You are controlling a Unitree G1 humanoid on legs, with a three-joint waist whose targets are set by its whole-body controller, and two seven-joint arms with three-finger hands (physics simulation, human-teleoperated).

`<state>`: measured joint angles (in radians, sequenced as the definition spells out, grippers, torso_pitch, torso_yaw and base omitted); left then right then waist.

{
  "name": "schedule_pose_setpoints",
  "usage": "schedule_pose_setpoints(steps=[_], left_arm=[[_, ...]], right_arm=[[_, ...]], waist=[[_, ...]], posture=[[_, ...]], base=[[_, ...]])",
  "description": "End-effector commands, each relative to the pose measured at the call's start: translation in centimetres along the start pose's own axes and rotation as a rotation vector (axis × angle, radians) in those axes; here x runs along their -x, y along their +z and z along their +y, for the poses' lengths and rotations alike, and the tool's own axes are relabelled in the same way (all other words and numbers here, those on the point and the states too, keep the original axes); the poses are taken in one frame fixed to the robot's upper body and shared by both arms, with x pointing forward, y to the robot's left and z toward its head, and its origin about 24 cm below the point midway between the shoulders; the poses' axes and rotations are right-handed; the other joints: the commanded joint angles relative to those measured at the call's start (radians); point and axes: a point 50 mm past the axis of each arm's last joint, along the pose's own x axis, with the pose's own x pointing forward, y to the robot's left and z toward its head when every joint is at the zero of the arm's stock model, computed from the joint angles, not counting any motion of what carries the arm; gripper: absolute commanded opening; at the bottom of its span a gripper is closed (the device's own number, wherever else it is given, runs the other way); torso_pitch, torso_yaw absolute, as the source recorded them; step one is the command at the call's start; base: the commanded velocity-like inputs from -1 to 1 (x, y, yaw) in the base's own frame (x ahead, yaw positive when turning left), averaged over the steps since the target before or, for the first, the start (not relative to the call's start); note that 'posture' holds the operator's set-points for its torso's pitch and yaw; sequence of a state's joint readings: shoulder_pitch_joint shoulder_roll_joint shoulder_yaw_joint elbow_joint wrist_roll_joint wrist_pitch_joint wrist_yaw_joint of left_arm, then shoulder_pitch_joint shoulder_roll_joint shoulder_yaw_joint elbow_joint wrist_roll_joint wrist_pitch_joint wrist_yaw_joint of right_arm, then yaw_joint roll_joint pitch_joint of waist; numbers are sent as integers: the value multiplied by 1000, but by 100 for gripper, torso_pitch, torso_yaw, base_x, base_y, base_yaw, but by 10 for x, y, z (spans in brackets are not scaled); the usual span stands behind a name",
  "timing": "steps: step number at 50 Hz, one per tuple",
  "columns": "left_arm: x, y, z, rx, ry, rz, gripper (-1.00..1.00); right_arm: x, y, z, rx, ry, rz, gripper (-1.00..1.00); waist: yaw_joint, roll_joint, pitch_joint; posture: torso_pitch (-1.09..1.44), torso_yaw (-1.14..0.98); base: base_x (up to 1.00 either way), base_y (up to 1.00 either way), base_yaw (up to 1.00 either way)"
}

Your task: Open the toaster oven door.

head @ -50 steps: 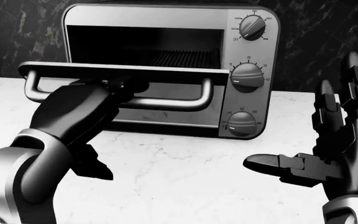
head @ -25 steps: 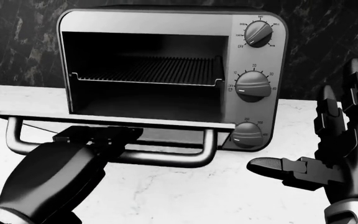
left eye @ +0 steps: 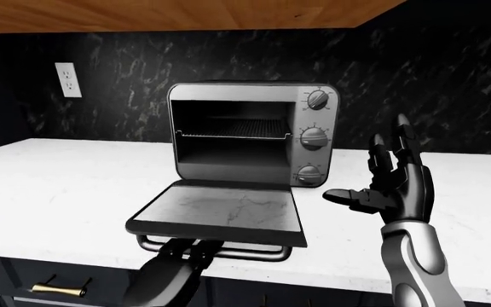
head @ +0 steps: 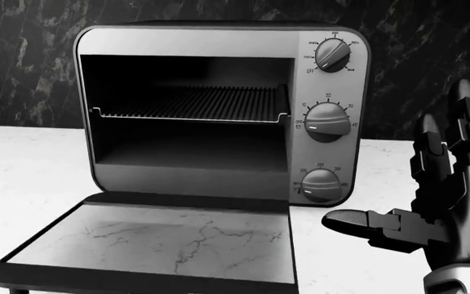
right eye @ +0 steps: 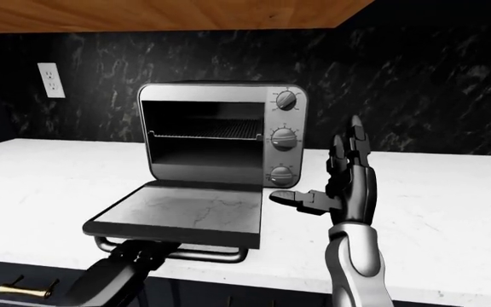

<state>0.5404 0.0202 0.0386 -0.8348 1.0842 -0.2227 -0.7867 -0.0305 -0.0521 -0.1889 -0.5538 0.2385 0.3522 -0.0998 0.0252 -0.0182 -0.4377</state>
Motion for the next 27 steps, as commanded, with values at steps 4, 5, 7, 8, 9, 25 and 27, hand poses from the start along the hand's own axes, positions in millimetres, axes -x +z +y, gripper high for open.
schedule_pose_setpoints(steps=[4,5,7,8,9,25,27], left_arm=[[2,-3,-17,7,39,-30,72],[2,-3,-20,9,29,-31,73],[2,-6,-29,10,-1,-25,73],[2,-8,-34,3,-19,-15,73],[3,-8,-37,-4,-33,-12,74],[2,-13,-47,-19,-92,-11,98],[1,-16,-52,-17,-95,-10,98]], right_arm=[[-1,13,4,-3,20,-71,100],[-1,13,4,-2,20,-71,100],[-1,12,4,-2,20,-70,100],[-1,12,4,-1,20,-69,100],[-2,12,4,-1,20,-69,100],[-2,14,6,0,23,-70,100],[-1,14,6,0,24,-69,100]], waist=[[-1,3,11],[-2,5,10],[-2,8,8],[-3,9,7],[-3,11,5],[-10,24,-1],[-11,24,-1]], posture=[[-65,0],[-65,0],[-65,0],[-65,0],[-65,0],[-65,0],[-65,0]], base=[[0,0,0],[0,0,0],[0,0,0],[0,0,0],[0,0,0],[0,0,0],[0,0,0]])
